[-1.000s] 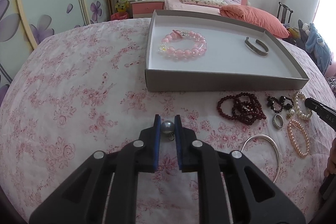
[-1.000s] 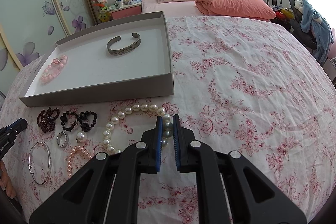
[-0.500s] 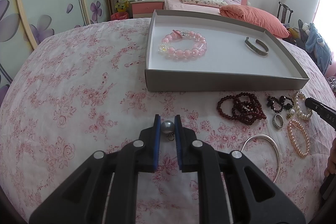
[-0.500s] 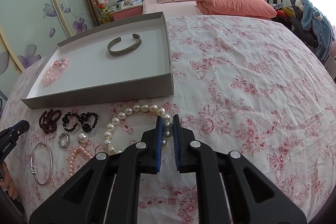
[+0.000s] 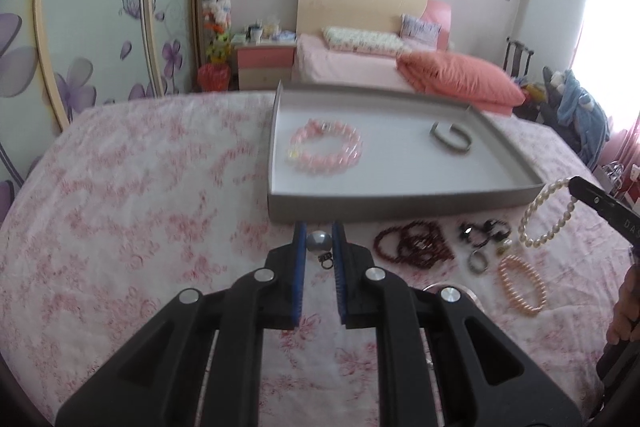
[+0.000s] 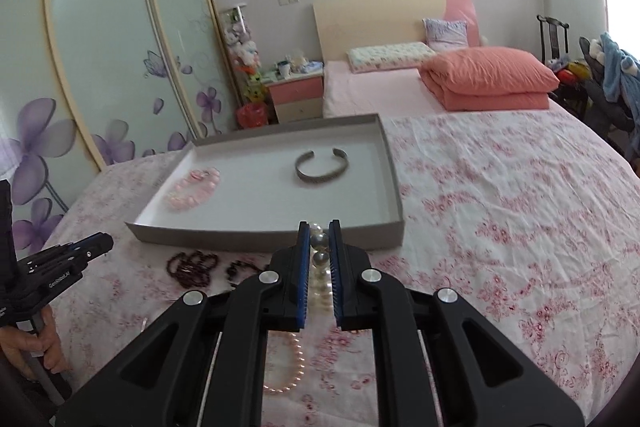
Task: Organize jewelry
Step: 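Carry the pearl earring into the tray with the left tool while the right tool releases the necklace there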
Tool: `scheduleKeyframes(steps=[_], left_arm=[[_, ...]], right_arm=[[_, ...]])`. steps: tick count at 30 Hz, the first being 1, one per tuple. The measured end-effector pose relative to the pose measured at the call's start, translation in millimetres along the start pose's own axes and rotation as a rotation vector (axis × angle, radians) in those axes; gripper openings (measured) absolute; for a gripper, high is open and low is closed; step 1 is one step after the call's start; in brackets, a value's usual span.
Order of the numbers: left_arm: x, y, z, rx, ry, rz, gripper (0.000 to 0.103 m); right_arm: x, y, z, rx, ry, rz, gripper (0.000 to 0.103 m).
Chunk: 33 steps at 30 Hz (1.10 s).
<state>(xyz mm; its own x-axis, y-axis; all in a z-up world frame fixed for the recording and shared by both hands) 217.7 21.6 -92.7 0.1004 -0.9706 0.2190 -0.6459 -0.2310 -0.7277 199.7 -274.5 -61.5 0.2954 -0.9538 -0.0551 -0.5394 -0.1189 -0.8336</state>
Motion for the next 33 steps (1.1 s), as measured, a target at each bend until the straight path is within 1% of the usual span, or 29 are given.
scheduleKeyframes(steps=[3,12,20,26,33], left_arm=[[5.8,-2.9,-12.1,0.039,0.015,0.004,0.014],[26.2,-11.1,-35.6,0.131,0.022,0.042,0.014],[40.1,-15.3,-52.9,0.188,0.029,0.067,0.014],[48.5,-19.3,-60.9,0.213,0.041,0.079,0.014],[57.7,-26.8,-70.8,0.249,0.055,0.093,0.014]], right_arm=[[-6.2,-7.7,-6.5,0.026,-0.015,-0.004,0.010],[-17.1,-20.1,-24.8,0.092,-0.034,-0.020,0.010],[-34.6,-35.6,-50.4,0.182,-0.041,-0.054,0.010],[-44.4,-45.5,-62.1,0.234,-0.050,-0.085,0.010],[-49.1,-56.9,-72.8,0.297,-0.027,-0.108,0.010]])
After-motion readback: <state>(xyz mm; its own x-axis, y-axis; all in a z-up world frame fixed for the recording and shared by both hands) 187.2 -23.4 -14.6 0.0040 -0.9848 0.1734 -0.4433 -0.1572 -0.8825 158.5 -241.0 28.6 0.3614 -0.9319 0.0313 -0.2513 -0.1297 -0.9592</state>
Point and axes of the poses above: each gripper's, at about its wrist camera, not at the fingertips, and z roughly the way its jaws point, x to its right, y to its underside, the point moved 7 cm from there along z, roughly the way its jaws point, and after that the axes turned 10 degrees about -z, right-handed, at the moved point
